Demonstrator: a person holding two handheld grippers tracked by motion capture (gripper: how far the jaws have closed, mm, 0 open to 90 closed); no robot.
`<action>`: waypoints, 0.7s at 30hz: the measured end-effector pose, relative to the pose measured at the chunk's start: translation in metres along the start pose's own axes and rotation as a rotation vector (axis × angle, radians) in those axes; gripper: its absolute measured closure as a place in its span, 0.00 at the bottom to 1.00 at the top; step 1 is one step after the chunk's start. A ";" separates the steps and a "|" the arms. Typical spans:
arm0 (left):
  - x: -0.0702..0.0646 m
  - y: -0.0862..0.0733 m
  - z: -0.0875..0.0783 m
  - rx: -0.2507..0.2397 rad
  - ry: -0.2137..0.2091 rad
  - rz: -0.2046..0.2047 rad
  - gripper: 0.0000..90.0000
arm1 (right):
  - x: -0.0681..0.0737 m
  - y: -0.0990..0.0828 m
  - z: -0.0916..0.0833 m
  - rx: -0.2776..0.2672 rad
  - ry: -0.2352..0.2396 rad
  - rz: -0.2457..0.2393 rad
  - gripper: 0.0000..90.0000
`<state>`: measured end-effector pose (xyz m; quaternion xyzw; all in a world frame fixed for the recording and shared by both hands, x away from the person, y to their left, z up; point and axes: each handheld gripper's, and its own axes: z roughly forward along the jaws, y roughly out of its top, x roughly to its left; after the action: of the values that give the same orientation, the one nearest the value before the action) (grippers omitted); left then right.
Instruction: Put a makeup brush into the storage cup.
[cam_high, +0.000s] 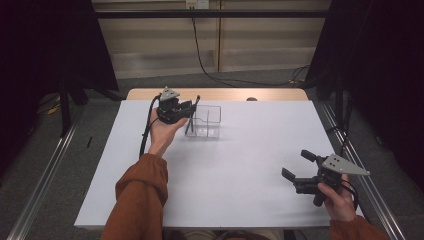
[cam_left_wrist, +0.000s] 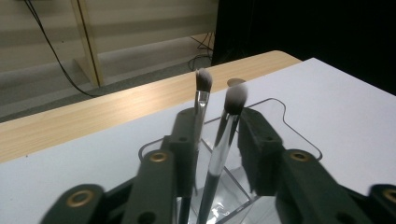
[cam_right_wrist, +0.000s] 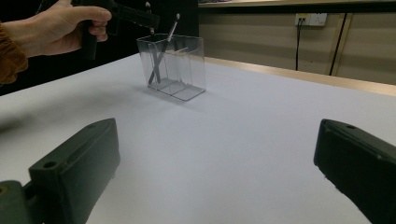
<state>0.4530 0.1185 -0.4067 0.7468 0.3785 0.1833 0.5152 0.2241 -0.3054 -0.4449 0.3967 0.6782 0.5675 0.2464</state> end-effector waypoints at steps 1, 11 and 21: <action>0.001 0.000 0.000 -0.003 0.000 -0.002 0.70 | 0.000 0.000 0.000 0.000 0.000 0.000 0.00; 0.001 -0.002 -0.002 -0.027 0.040 -0.008 0.36 | 0.000 0.000 0.000 -0.002 0.001 -0.001 0.00; 0.002 -0.001 -0.004 -0.065 0.048 -0.011 0.11 | -0.002 -0.001 0.000 -0.002 -0.003 0.006 0.00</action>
<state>0.4518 0.1226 -0.4060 0.7230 0.3886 0.2105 0.5311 0.2251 -0.3069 -0.4460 0.3994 0.6759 0.5683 0.2463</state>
